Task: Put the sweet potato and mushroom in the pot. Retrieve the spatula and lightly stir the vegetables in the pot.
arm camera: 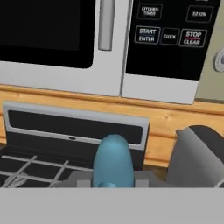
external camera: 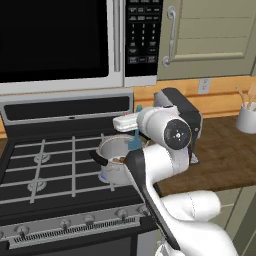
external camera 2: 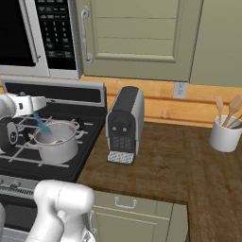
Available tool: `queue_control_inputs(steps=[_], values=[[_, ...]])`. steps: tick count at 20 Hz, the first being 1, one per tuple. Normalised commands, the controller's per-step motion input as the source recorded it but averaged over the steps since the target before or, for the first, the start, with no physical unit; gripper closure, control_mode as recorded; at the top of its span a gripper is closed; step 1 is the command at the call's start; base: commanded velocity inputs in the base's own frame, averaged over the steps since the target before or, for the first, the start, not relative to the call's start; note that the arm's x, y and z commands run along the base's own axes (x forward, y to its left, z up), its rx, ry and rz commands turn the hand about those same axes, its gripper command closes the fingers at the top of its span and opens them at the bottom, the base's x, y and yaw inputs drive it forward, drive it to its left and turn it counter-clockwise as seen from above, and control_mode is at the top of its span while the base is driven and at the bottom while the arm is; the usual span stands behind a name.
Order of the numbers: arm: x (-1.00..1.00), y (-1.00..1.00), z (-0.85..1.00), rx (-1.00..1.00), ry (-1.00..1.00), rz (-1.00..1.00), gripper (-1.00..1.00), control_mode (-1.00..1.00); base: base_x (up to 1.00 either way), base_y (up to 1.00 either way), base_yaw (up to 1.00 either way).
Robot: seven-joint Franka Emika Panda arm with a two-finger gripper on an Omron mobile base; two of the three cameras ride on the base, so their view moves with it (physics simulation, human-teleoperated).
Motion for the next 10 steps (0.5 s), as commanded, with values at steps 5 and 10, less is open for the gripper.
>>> queue_control_inputs(steps=[5,10], values=[[0.55,0.17,-0.7,-0.04,0.0,0.11,1.0,-1.0,0.0,0.0,0.0],[0.6,0.12,-0.61,-0.02,0.01,0.1,1.0,-1.0,0.0,0.0,0.0]])
